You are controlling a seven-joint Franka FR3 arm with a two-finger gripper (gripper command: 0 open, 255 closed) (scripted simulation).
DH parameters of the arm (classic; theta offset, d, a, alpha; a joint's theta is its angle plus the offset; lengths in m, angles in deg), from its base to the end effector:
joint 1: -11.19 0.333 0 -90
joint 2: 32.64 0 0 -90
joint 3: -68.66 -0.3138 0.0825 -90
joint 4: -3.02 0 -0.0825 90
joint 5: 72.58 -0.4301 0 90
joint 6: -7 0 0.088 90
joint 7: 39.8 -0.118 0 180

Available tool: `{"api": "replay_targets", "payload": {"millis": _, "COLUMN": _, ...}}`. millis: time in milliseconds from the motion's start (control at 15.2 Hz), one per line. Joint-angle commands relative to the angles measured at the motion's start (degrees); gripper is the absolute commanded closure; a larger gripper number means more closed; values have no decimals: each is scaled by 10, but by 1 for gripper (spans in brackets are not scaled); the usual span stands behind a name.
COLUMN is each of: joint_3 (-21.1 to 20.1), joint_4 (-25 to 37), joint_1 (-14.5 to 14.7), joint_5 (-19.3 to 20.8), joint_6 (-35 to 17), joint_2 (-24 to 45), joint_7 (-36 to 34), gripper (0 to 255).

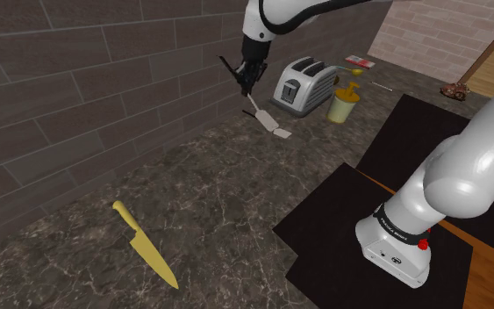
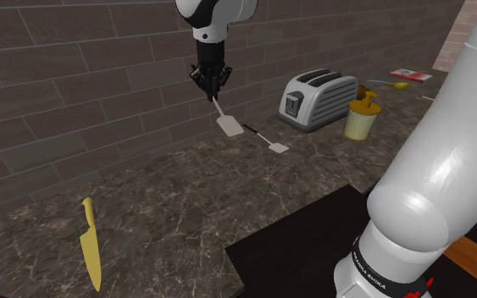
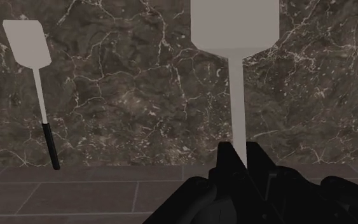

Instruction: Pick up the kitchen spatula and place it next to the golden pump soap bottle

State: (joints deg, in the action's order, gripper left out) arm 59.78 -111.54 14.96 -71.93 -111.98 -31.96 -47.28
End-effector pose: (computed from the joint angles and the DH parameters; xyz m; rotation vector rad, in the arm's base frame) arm 0.5914 0.1319 0.4251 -3.1330 -0.1495 -0.1033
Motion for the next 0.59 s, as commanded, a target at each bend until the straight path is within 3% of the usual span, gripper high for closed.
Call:
{"api": "replay_targets", "payload": {"millis": 0, "joint_3": 11, "joint_4": -38, "joint_1": -12, "joint_5": -7, "joint_6": -8, "joint_2": -30, "joint_7": 26, "gripper": 255}}
{"api": "replay_targets", "payload": {"millis": 528, "joint_3": 67, "joint_4": -151, "joint_1": -54, "joint_5": -16, "joint_6": -19, "joint_2": -132, "joint_7": 129, "gripper": 255}}
